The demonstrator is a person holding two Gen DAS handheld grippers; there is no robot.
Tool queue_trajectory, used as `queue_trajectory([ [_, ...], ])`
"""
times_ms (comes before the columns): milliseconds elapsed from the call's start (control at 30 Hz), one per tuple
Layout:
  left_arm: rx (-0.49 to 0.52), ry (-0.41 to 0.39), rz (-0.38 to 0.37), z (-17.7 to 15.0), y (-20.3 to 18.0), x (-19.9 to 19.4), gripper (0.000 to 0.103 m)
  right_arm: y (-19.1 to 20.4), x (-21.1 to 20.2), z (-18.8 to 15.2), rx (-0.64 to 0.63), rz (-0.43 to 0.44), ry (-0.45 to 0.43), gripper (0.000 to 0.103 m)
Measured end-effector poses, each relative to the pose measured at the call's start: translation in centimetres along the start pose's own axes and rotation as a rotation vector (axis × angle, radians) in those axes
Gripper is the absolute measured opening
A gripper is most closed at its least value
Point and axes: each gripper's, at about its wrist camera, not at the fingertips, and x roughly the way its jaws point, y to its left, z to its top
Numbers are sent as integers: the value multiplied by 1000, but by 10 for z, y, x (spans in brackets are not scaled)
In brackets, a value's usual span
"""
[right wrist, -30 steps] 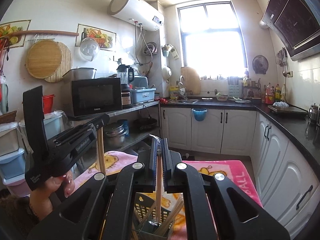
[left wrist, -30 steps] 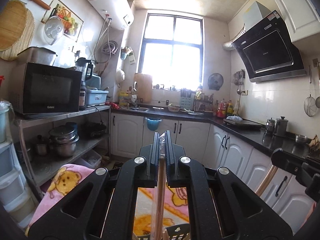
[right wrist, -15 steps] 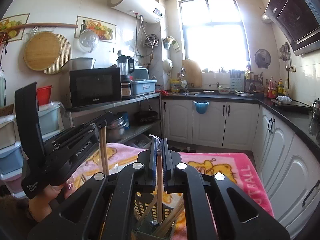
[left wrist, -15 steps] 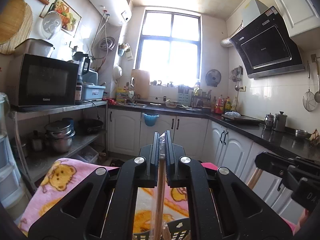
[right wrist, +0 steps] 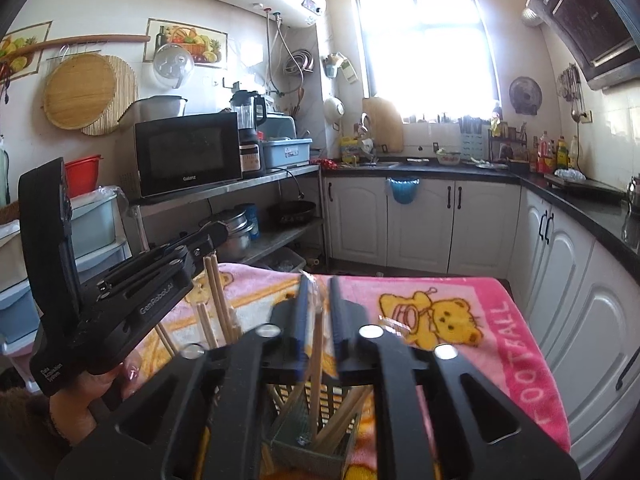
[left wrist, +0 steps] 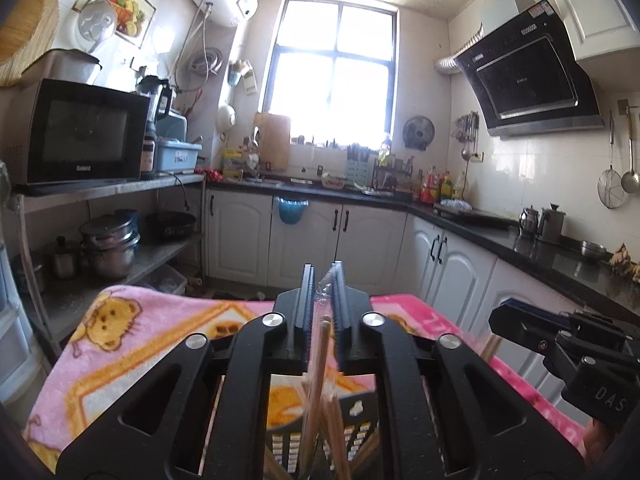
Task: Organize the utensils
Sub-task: 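Open the left tool into the caddy while the right tool releases, then withdraw both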
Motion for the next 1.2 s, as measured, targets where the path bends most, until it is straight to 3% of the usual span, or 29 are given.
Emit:
queue_trajectory([
  [100,-3,33,0,-3,-1,-5,17,0,-6,-5,-3,-9,15,21],
  [233,-19,97,0,-9,1,-10,25,-2,-15,-13,-19,-31,38,32],
  [300,-16,114,2,-12,2,-14,36,-3,-21,-16,-22,-39,48,36],
  [367,-25,131,-3,-13,3,-20,40,-4,-27,-20,-23,-50,53,41],
  [533,-46,153,-35,-15,3,-35,51,-8,-43,-28,-24,-57,67,50],
  [800,-54,163,-60,-10,-1,-62,81,-13,-71,-35,-5,-69,49,66],
  [1000,-41,200,-52,-17,-4,-79,92,-8,-86,-40,-9,-65,46,74],
  [1200,-59,258,-46,-29,-5,-95,92,5,-98,-47,-32,-55,51,81],
])
